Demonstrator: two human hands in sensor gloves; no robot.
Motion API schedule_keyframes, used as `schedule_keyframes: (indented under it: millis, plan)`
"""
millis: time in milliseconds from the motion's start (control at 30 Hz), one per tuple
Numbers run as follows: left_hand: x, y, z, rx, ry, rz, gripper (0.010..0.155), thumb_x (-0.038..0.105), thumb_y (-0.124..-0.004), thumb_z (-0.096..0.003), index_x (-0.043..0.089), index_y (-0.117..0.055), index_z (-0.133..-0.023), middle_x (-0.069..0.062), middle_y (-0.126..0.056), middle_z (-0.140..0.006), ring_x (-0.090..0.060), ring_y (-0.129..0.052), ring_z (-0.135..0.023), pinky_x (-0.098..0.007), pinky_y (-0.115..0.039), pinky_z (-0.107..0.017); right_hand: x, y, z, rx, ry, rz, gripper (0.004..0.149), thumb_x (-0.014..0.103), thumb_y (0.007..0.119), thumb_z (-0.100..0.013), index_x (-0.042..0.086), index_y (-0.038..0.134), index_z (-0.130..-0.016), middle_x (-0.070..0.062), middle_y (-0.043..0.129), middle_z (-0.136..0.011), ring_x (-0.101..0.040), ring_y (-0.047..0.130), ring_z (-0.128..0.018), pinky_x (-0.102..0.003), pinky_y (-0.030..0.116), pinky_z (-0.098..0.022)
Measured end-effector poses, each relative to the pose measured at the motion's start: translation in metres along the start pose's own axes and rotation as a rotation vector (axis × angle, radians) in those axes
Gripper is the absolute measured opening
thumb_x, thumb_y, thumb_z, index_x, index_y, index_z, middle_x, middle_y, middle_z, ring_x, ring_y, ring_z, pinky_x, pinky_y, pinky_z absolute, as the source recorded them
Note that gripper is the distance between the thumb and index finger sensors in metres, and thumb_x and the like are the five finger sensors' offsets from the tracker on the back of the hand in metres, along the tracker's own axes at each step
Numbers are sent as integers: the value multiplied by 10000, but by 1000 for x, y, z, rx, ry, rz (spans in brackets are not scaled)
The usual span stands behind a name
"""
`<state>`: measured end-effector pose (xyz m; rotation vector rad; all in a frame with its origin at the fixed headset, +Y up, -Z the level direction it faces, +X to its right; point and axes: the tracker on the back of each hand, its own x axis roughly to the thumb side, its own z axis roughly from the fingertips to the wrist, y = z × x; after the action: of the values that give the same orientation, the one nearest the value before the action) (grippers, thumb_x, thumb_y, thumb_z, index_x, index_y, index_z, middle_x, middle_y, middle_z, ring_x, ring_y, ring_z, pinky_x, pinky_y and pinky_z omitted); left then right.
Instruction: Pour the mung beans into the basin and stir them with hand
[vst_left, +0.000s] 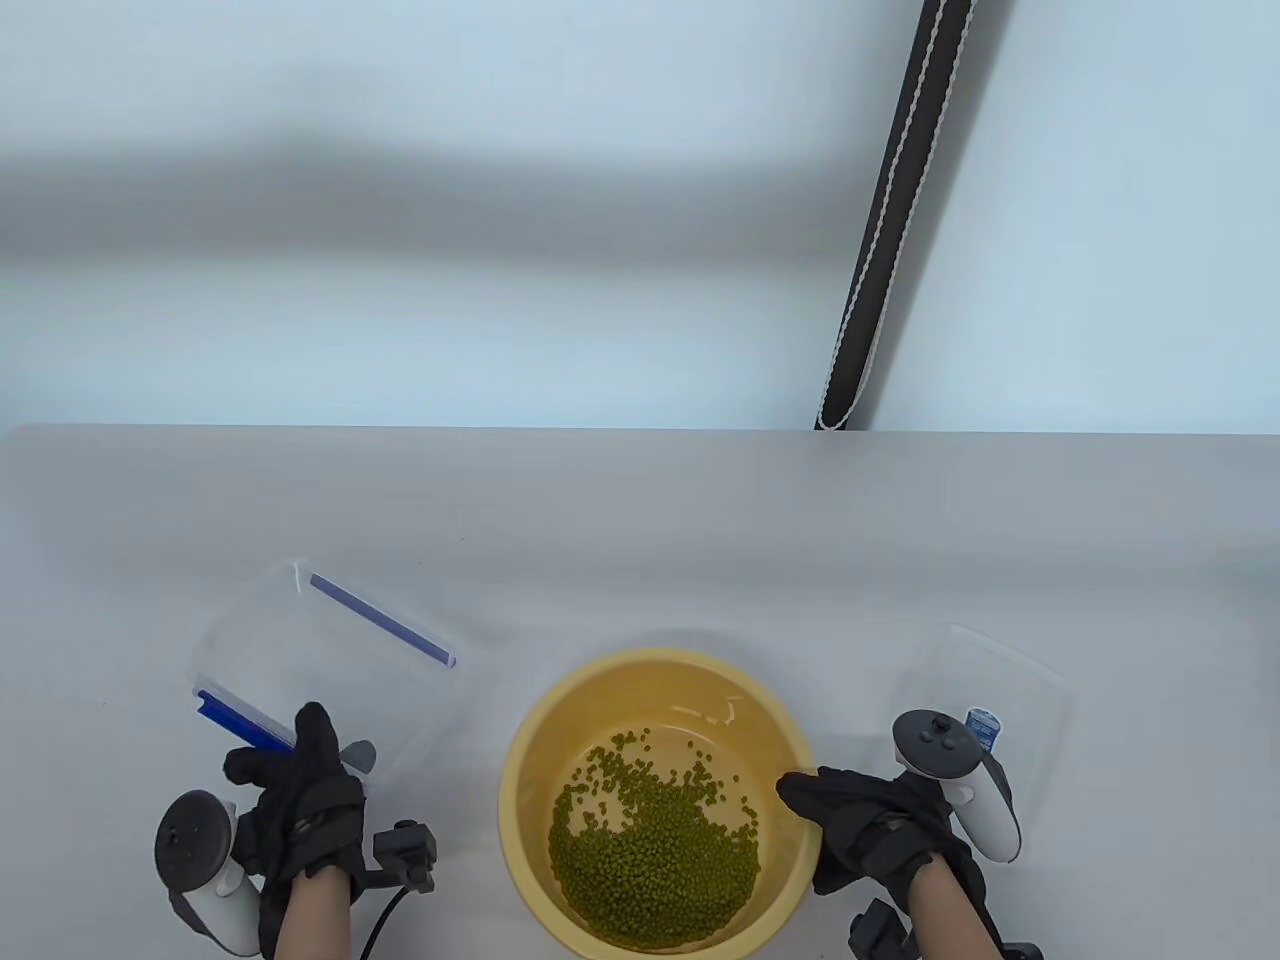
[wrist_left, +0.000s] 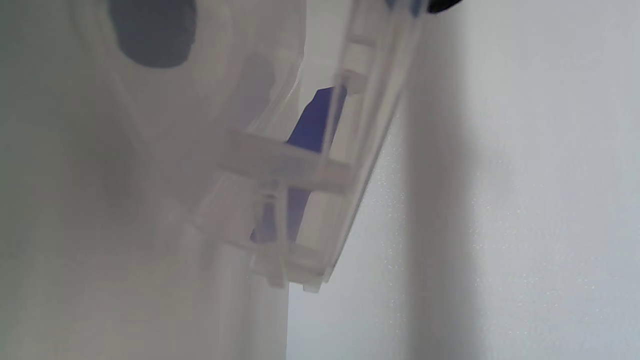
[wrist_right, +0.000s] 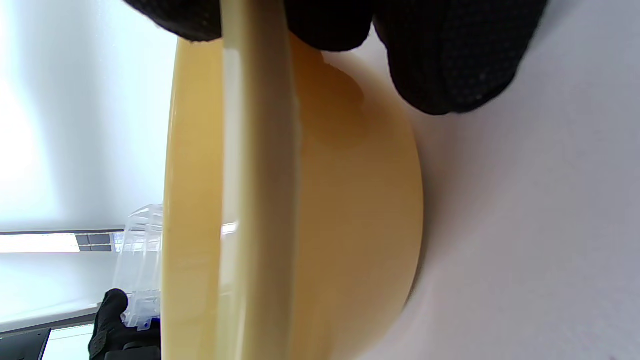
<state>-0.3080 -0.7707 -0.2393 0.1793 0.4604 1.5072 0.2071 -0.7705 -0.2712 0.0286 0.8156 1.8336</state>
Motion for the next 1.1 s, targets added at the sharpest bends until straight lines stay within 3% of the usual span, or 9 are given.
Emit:
schedule_keyframes:
  millis: [167, 467, 667, 800, 933, 1100]
  plan:
    - [-4, -2, -5, 14, 55, -202, 923, 500, -525, -588, -71, 150, -854, -542, -373, -876, -602, -776, -705, -727, -608, -459, 0, 0, 0, -1, 2, -1, 533, 416, 661, -573, -87, 665, -749, -465, 596, -818, -524, 845, -607, -458, 819, -356]
    - [-2, 3, -6, 52, 125, -377, 812, 383, -543, -572, -133, -44, -954, -549, -353, -873, -549, -798, -686, -686, -635, -446, 0, 1, 0, -4, 2, 2, 534, 417, 658, -574, -87, 665, -749, -464, 595, -819, -524, 845, -607, -457, 819, -356]
    - [1, 7, -7, 81, 180, -636, 794, 374, -569, -562, -143, -143, -987, -557, -337, -866, -505, -755, -730, -670, -624, -462, 0, 1, 1, -5, 3, 3, 535, 419, 657, -574, -87, 664, -750, -464, 595, -819, -524, 844, -607, -457, 818, -357]
    - [6, 10, -6, 110, 158, -664, 810, 398, -580, -562, -123, -136, -997, -537, -283, -900, -582, -678, -777, -712, -557, -492, 0, 1, 1, -6, 3, 4, 536, 419, 657, -575, -88, 663, -751, -464, 594, -819, -524, 843, -608, -457, 818, -357]
    - [25, 4, 1, 137, 38, -788, 857, 467, -586, -566, -90, -102, -1003, -517, -182, -932, -631, -545, -862, -745, -490, -521, 1, 1, 1, -8, 3, 8, 538, 420, 657, -574, -88, 662, -752, -465, 593, -819, -525, 843, -608, -457, 818, -357]
    - [71, -24, 23, 147, -249, -998, 866, 505, -595, -560, -108, -187, -1016, -488, -270, -933, -575, -619, -823, -724, -512, -524, 2, 1, 2, -33, 1, 41, 550, 423, 655, -574, -92, 652, -768, -468, 580, -826, -527, 838, -613, -458, 816, -359]
